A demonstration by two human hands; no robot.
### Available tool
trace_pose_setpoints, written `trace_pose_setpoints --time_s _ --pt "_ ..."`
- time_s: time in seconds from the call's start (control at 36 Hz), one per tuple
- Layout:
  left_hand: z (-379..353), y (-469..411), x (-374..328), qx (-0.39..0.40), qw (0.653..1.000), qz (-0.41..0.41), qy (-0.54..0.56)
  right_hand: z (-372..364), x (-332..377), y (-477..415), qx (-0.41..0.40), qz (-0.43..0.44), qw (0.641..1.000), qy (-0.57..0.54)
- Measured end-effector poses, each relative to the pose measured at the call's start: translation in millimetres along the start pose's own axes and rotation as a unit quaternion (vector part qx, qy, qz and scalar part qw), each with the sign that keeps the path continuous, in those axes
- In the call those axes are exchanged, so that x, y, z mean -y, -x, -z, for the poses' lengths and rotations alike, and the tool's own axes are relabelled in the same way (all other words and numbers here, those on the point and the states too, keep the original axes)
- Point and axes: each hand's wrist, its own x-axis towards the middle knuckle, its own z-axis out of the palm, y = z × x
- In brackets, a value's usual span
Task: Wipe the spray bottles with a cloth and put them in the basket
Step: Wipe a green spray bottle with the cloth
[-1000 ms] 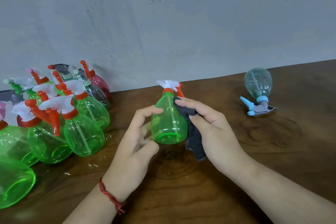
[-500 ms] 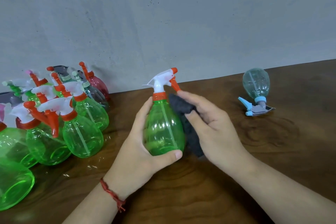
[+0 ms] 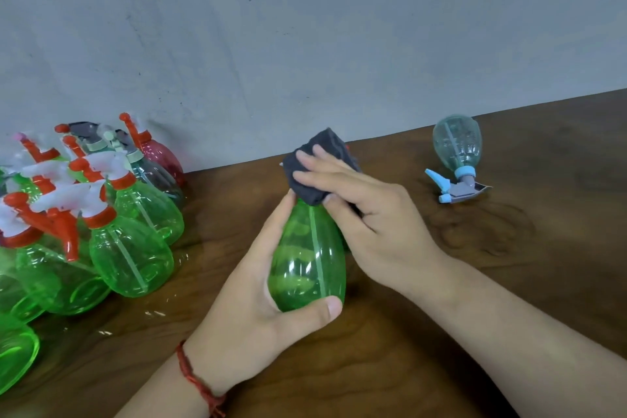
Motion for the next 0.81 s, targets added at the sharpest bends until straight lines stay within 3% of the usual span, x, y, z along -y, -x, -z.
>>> trace_pose_setpoints --time_s 0.06,0.19,0.39,0.61,0.69,0.81 --pt "0 0 -1 -0.003 1.000 -0.003 0.000 4 -2 -3 0.005 0.010 1.000 0.014" --pt "-3 1 -1 -0.006 1.000 0.008 0.015 11 -12 -4 -0.070 -0.023 0.995 0.063" --pt "0 2 0 -0.022 1.000 0.002 0.014 4 -11 -4 -0.011 0.018 0.998 0.052" --pt "4 2 0 -0.072 0.984 -0.038 0.157 -3 -18 2 -0.077 0.024 0.994 0.074" --pt "7 2 -1 -0.076 0.985 -0.058 0.144 -6 -16 4 -0.080 -0.005 0.996 0.037" --pt "10 1 3 -0.068 0.986 -0.052 0.140 1 -13 0 -0.150 -0.061 0.985 -0.064"
